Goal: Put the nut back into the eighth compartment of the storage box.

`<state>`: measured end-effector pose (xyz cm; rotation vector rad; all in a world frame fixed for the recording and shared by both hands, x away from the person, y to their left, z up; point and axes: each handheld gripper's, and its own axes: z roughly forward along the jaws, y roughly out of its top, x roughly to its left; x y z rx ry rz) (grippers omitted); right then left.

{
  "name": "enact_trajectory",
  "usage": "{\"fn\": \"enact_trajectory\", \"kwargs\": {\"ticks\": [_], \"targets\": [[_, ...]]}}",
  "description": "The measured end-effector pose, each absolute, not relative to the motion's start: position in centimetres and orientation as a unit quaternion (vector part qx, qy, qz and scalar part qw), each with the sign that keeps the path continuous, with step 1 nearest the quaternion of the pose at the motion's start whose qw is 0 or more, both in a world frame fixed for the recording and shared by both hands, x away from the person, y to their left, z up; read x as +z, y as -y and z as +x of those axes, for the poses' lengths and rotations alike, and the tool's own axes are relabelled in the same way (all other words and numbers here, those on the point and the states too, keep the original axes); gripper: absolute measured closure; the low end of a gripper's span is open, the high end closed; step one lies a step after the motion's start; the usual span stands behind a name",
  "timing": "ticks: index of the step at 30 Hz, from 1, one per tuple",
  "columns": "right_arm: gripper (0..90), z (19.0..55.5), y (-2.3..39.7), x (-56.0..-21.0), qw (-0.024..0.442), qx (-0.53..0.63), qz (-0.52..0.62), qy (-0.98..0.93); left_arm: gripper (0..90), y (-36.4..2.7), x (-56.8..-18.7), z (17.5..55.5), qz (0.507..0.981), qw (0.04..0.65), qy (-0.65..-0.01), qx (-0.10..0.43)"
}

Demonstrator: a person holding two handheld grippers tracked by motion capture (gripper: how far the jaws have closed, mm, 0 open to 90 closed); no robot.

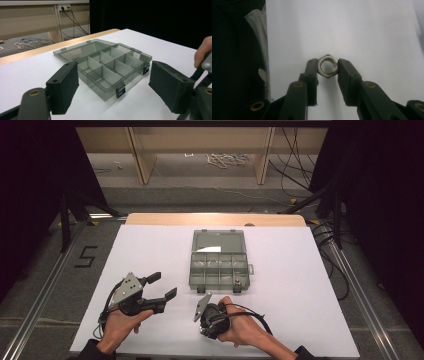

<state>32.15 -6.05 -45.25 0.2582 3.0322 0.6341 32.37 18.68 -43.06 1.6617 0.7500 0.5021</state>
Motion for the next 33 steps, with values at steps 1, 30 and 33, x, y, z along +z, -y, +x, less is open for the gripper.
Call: {"fn": "enact_trajectory", "kwargs": {"ticks": [1, 30, 33], "targets": [[70.2, 32.3, 6.2, -45.2, 0.018, 0.206, 0.083, -0.975, 22.8, -18.7, -43.1, 32.4, 0.713, 0.585, -0.321, 0.215], [70.2, 36.6, 12.0, -39.9, 0.058, 0.263, 0.169, -0.948, 22.7, -18.6, -43.1, 32.4, 0.712, 0.586, -0.322, 0.214], [70.2, 37.1, 12.6, -39.5, 0.063, 0.266, 0.178, -0.945, 22.6, -18.6, -43.1, 32.4, 0.712, 0.586, -0.322, 0.213]]}}
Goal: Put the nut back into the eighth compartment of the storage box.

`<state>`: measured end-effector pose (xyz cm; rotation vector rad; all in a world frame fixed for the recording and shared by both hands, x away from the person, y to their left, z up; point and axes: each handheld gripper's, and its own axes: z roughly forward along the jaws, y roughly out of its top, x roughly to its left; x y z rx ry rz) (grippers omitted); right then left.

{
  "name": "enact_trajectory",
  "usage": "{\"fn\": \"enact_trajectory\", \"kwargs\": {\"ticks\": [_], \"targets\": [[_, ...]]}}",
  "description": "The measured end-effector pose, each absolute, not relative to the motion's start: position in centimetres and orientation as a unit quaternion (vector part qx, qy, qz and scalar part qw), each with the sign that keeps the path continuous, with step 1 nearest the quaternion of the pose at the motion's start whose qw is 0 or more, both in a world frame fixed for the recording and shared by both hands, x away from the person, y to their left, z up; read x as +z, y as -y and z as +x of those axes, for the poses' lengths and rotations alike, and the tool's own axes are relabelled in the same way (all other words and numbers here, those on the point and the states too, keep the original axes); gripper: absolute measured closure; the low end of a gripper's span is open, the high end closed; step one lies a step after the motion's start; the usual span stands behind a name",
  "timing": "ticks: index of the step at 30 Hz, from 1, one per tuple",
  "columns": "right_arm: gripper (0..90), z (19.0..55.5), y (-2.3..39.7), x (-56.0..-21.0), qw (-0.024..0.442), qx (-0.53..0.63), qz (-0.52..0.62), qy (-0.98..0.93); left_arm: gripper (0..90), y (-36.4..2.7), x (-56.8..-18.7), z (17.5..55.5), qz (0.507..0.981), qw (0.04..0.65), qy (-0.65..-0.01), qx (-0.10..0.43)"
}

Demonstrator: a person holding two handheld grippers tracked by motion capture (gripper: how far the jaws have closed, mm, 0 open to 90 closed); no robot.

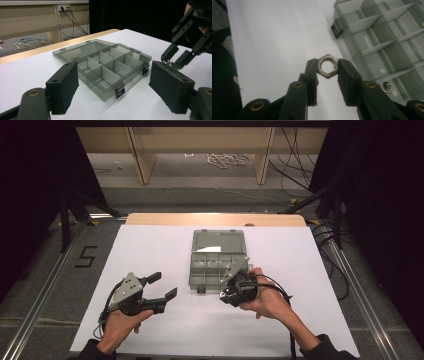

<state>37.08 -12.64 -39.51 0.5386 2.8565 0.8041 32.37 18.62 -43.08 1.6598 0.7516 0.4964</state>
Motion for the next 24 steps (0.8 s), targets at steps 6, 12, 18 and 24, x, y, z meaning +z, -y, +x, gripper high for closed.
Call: {"fn": "enact_trajectory", "kwargs": {"ticks": [6, 12, 18, 24], "targets": [[70.2, 38.2, 14.0, -39.0, 0.076, 0.272, 0.200, -0.938, 21.4, -18.6, -43.1, 32.5, 0.711, 0.589, -0.318, 0.213], [70.2, 39.2, 15.4, -38.7, 0.085, 0.274, 0.227, -0.931, 21.4, -18.6, -43.1, 32.4, 0.714, 0.585, -0.320, 0.213], [70.2, 40.5, 16.3, -38.6, 0.096, 0.271, 0.246, -0.926, 20.9, -18.5, -43.2, 32.4, 0.713, 0.586, -0.322, 0.211], [70.2, 42.0, 16.8, -39.2, 0.103, 0.258, 0.267, -0.923, 19.9, -18.6, -43.2, 32.5, 0.715, 0.584, -0.320, 0.212]]}}
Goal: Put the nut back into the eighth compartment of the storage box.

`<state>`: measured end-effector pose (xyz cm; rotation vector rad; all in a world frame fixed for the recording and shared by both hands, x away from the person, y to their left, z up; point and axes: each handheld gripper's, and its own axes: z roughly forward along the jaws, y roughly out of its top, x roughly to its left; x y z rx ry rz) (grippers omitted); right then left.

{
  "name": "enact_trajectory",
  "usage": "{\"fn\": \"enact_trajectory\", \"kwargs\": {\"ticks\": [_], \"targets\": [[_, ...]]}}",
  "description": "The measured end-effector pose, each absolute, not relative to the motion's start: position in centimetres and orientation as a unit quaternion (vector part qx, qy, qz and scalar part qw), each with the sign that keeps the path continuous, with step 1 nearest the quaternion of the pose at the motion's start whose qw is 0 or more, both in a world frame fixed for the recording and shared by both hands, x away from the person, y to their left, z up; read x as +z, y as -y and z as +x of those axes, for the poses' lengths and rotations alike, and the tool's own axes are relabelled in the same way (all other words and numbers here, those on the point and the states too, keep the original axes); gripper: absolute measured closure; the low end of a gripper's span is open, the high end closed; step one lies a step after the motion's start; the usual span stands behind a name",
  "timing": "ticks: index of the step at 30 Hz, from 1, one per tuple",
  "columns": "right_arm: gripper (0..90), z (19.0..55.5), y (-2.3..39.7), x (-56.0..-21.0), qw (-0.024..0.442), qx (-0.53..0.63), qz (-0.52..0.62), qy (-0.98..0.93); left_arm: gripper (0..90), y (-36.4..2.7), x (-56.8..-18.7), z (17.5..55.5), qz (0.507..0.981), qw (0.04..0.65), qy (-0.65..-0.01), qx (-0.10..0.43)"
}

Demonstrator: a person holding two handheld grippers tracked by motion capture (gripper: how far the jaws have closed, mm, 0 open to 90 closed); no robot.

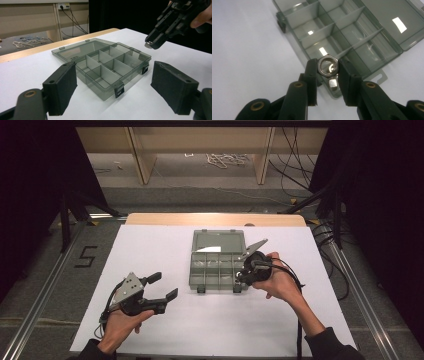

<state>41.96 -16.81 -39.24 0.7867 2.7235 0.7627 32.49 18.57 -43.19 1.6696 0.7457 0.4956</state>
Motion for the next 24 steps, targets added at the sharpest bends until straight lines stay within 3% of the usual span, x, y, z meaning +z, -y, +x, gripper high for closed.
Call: {"fn": "enact_trajectory", "kwargs": {"ticks": [24], "targets": [[70.2, 45.1, 16.7, -42.1, 0.092, 0.216, 0.296, -0.926, 20.0, -18.4, -43.3, 32.6, 0.718, 0.582, -0.318, 0.210]]}}
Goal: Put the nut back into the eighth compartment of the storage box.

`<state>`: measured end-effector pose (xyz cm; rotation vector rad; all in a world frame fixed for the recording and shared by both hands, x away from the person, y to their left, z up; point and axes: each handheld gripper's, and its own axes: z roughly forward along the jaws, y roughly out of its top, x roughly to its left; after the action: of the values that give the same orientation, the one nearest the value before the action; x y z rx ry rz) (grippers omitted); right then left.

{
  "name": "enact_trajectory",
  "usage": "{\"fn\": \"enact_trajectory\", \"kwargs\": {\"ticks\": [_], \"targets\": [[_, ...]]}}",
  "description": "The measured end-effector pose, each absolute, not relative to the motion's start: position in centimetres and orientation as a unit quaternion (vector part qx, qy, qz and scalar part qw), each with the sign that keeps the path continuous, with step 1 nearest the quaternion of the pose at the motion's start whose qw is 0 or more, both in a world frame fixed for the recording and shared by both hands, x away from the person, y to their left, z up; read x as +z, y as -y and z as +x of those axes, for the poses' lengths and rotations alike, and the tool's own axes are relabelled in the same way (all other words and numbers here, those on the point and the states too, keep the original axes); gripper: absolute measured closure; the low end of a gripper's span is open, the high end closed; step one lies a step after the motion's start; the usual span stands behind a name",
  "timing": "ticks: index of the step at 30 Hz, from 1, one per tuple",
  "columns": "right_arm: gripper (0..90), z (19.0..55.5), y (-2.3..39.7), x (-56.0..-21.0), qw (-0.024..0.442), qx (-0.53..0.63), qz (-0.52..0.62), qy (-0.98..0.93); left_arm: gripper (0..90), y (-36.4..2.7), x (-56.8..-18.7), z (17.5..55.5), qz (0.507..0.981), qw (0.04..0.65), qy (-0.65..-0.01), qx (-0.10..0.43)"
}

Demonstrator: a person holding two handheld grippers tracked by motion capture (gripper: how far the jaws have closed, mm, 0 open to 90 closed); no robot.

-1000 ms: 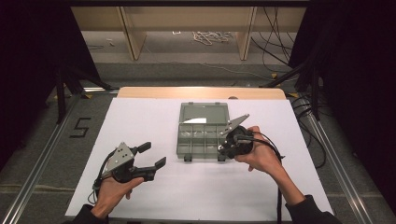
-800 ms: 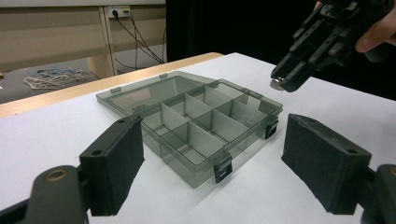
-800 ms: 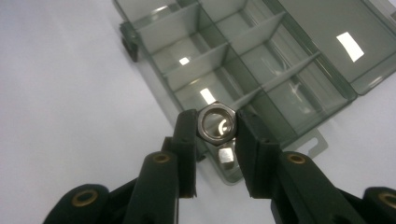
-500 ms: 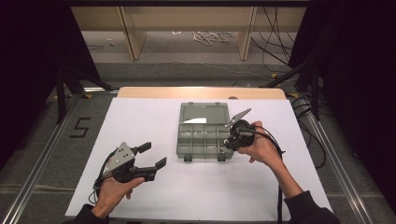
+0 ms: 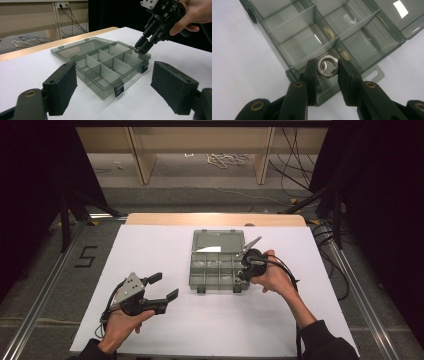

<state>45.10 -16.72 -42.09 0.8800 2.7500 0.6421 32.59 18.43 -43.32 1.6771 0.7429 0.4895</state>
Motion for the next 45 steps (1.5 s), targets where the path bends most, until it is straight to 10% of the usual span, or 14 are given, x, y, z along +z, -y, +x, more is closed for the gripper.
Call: {"fn": "enact_trajectory", "kwargs": {"ticks": [14, 34, 45], "targets": [[69.4, 45.4, 16.5, -42.8, 0.088, 0.204, 0.298, -0.928, 20.0, -18.4, -43.3, 32.5, 0.718, 0.582, -0.320, 0.208], [29.9, 45.6, 17.9, -41.0, 0.113, 0.329, 0.364, -0.864, 20.3, -18.5, -43.3, 32.5, 0.717, 0.583, -0.319, 0.208], [26.3, 46.1, 19.0, -41.1, 0.128, 0.382, 0.385, -0.831, 20.3, -18.4, -43.4, 32.6, 0.716, 0.583, -0.325, 0.205]]}}
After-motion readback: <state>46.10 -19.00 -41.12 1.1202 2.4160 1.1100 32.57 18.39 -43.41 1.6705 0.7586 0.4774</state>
